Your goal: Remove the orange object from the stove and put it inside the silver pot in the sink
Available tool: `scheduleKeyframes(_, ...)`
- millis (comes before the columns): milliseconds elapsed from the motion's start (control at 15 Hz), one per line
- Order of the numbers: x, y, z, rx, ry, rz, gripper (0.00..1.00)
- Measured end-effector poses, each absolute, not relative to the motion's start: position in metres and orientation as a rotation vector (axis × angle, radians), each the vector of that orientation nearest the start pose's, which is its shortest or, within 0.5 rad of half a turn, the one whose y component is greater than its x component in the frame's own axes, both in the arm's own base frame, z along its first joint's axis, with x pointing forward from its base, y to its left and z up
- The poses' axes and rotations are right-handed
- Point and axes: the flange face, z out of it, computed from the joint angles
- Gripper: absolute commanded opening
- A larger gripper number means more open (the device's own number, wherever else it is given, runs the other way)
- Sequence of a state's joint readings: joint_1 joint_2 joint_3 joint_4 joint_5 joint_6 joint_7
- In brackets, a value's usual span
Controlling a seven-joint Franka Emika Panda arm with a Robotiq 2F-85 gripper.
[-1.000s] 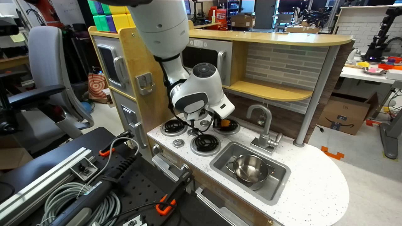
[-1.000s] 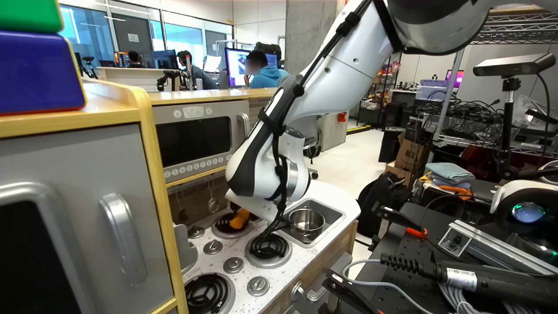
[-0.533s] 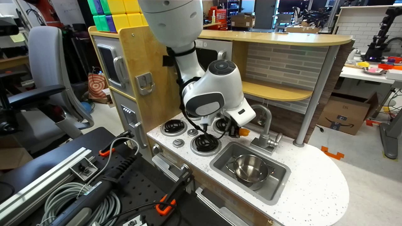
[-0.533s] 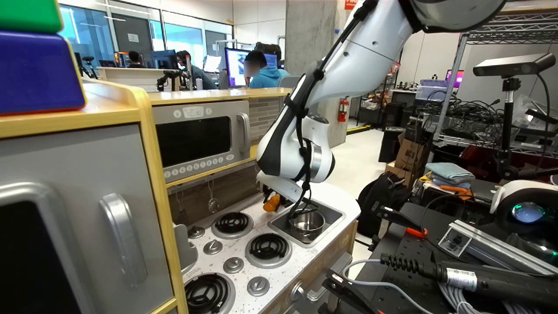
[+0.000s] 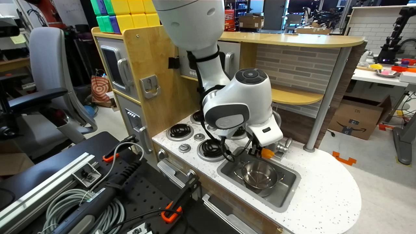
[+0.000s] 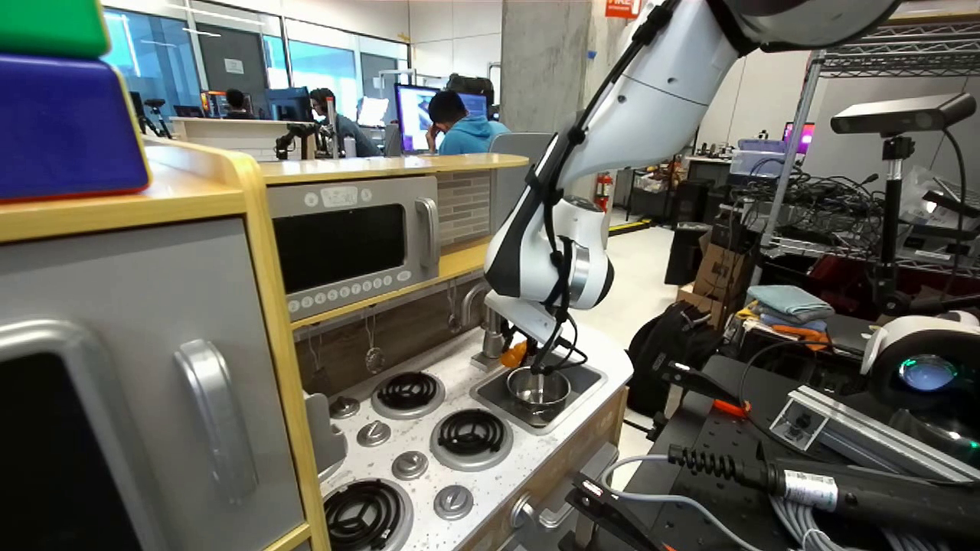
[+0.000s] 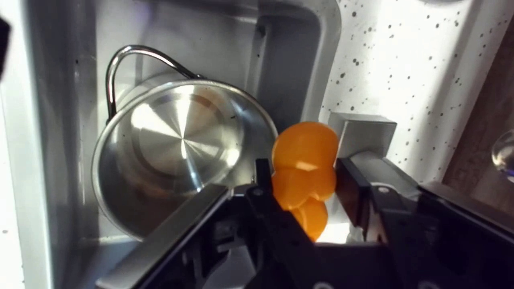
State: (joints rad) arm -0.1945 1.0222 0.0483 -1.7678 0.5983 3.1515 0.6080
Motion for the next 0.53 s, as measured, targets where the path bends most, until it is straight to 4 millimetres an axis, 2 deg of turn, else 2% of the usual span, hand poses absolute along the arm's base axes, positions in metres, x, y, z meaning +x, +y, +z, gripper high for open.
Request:
scheduleKeyframes(267,0.616,-0.154,0.011,-2.153,2.005,-0.224,0.19)
scheduleKeyframes(533,0.623,-0.175,0.004,-2.057,2.144,-0.238,0.19)
